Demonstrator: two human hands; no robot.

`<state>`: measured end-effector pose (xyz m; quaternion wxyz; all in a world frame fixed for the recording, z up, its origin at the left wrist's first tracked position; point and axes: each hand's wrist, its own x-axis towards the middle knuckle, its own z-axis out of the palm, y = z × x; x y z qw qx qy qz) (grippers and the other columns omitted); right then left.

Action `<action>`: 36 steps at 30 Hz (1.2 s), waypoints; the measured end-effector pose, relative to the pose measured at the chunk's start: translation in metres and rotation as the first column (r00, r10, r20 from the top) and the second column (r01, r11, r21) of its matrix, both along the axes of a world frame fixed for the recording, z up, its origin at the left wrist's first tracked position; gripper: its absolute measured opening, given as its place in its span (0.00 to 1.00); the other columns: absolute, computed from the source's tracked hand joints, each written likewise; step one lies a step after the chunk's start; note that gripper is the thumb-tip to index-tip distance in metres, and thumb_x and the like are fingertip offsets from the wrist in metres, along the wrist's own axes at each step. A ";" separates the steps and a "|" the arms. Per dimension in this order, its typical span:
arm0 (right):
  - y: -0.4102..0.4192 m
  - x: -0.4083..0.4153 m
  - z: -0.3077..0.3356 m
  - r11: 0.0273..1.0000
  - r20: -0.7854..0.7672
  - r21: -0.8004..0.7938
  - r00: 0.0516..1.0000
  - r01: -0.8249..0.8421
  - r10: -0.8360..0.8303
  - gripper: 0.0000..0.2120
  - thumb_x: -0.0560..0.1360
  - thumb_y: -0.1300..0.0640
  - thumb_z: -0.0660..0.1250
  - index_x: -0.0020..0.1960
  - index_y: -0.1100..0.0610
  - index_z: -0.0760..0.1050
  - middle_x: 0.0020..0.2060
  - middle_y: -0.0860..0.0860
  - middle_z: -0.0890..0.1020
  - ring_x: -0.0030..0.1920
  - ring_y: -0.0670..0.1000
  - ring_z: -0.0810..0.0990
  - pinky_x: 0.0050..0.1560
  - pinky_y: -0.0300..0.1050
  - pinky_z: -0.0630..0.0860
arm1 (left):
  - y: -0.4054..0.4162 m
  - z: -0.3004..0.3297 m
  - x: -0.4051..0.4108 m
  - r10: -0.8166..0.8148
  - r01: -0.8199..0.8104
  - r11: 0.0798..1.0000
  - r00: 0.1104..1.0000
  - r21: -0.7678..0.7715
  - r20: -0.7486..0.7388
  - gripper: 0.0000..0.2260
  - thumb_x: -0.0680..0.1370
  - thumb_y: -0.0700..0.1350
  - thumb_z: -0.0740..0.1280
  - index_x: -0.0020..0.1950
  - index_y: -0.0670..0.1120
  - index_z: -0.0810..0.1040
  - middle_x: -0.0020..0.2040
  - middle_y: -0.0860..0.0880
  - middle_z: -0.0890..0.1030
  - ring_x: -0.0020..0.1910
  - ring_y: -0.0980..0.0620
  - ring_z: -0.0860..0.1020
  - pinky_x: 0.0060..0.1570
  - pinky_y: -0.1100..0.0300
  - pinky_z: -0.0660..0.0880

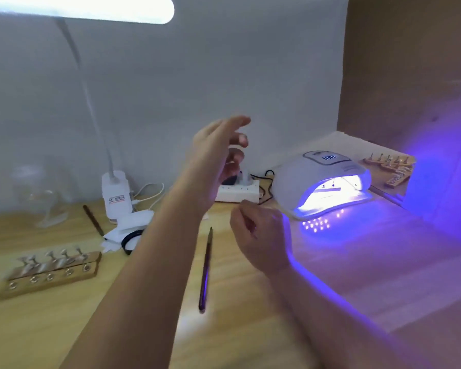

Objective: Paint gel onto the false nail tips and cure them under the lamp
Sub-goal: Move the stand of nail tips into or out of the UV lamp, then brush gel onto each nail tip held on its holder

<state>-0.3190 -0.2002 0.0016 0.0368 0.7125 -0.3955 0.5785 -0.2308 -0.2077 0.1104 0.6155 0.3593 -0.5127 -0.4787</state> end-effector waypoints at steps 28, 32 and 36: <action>0.015 0.042 0.014 0.639 0.649 0.470 0.729 -0.609 0.219 0.13 0.77 0.63 0.59 0.43 0.53 0.80 0.26 0.47 0.81 0.27 0.41 0.77 0.27 0.31 0.72 | 0.129 -0.103 0.265 0.281 -0.611 0.784 0.511 0.113 0.812 0.16 0.65 0.41 0.77 0.49 0.46 0.77 0.41 0.49 0.78 0.40 0.56 0.75 0.39 0.68 0.67; 0.014 0.037 0.019 0.487 0.870 0.307 0.449 -0.818 0.205 0.07 0.77 0.62 0.62 0.47 0.53 0.76 0.36 0.47 0.85 0.36 0.40 0.82 0.31 0.31 0.74 | 0.128 -0.103 0.259 0.269 -0.581 0.811 0.473 0.067 0.839 0.10 0.65 0.40 0.77 0.43 0.46 0.79 0.35 0.50 0.77 0.34 0.57 0.73 0.31 0.75 0.66; 0.011 0.035 0.019 0.682 0.801 0.306 0.567 -0.665 0.193 0.05 0.71 0.54 0.70 0.39 0.52 0.75 0.28 0.46 0.83 0.29 0.40 0.79 0.31 0.30 0.73 | 0.130 -0.099 0.252 0.230 -0.514 0.857 0.434 0.031 0.871 0.08 0.64 0.41 0.77 0.36 0.49 0.79 0.33 0.52 0.76 0.32 0.58 0.72 0.29 0.75 0.65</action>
